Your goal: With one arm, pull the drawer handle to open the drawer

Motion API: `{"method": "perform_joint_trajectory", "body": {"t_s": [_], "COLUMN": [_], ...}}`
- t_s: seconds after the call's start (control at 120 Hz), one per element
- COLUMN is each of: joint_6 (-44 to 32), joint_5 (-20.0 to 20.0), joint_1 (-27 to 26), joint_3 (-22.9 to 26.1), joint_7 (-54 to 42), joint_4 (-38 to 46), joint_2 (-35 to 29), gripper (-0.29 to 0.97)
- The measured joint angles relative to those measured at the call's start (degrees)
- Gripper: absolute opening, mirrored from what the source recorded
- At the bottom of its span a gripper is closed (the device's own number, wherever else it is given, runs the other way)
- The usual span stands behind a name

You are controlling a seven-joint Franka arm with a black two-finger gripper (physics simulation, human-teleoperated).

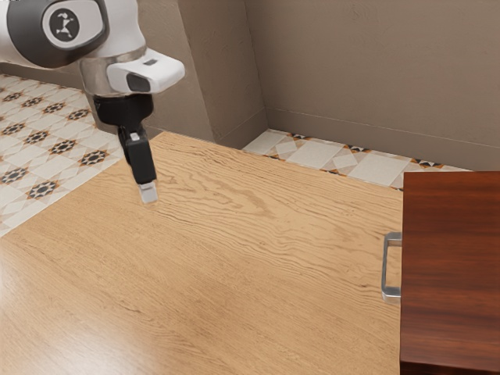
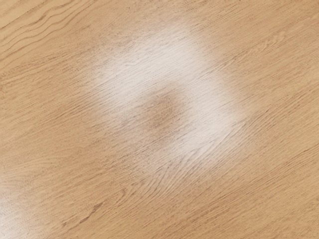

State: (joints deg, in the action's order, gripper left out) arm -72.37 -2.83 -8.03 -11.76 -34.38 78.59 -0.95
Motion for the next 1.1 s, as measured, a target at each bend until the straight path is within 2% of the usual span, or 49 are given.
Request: {"method": "perform_joint_trajectory", "body": {"t_s": [0.367, 0.417, 0.55, 0.658, 0.825, 0.992, 1.1], "joint_6": [-5.67, -5.95, -7.7, -10.3, -17.73, -25.51, -32.74], "joint_5": [2.1, 2.05, 1.75, 2.58, 8.77, 12.8, 14.39], "joint_1": [8.27, 8.26, 9.07, 5.54, -0.05, 4.15, 3.98], "joint_3": [0.34, 0.73, 5.71, 7.39, 7.75, 9.8, 12.56], "joint_7": [-10.45, -15.06, -30.42, -43.37, -61.83, -77.29, -85.43], "joint_4": [1.09, 1.19, 1.46, 1.38, 1.5, 4.28, 10.02], "joint_2": [-1.5, -1.54, -1.01, 0.72, 5.48, 7.21, 6.52], "gripper": [0.68, 0.68, 0.68, 0.68, 0.67, 0.56, 0.5]}}
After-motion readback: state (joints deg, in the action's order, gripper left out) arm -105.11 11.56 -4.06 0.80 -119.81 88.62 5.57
